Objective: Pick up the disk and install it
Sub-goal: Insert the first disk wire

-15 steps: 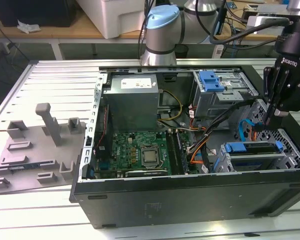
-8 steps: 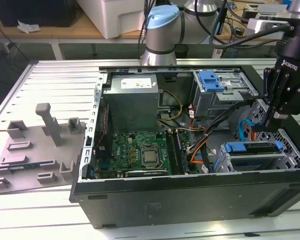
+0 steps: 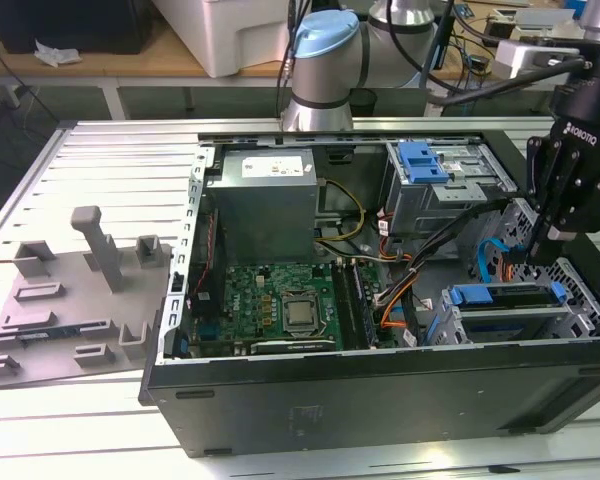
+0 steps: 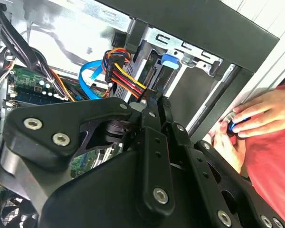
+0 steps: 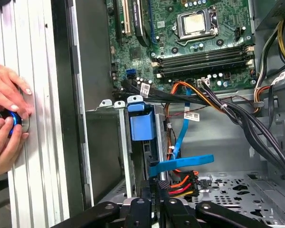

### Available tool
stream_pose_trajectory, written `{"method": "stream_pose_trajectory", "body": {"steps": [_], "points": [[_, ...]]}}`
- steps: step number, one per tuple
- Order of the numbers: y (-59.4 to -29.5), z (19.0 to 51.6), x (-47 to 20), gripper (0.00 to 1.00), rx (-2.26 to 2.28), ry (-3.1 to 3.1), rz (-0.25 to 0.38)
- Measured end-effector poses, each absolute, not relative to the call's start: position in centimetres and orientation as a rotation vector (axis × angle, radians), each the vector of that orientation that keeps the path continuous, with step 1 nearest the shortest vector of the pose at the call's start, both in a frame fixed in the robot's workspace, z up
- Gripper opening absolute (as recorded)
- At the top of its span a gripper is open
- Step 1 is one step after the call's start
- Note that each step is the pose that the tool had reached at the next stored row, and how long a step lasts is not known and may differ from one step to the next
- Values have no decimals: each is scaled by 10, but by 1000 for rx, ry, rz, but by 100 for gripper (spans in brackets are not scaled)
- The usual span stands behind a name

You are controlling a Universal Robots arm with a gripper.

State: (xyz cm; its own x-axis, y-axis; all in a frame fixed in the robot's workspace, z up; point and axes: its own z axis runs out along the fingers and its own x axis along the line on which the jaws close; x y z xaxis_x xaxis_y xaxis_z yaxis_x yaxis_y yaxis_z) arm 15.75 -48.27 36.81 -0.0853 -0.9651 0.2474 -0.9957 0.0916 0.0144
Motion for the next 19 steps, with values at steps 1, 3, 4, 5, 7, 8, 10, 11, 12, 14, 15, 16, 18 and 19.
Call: {"method": "stream_pose_trajectory", "body": {"steps": [1, 3, 4, 5, 7, 8, 10, 11, 12, 14, 15, 16, 18, 19], "points": [[-483, 368, 157, 17, 1988, -2166, 232], [-485, 368, 156, 17, 2018, -2161, 221], [-485, 368, 156, 17, 2026, -2163, 217], [-486, 368, 156, 17, 2031, -2166, 214], [-490, 368, 154, 17, 2048, -2181, 201], [-492, 368, 154, 17, 2055, -2188, 193], [-498, 368, 151, 17, 2072, -2208, 176], [-500, 368, 151, 17, 2075, -2212, 171], [-500, 368, 151, 17, 2075, -2212, 171], [-500, 368, 151, 17, 2075, -2212, 171], [-500, 368, 151, 17, 2075, -2212, 171], [-500, 368, 151, 17, 2075, -2212, 171], [-500, 368, 151, 17, 2075, -2212, 171], [-500, 368, 151, 17, 2075, -2212, 171]]}}
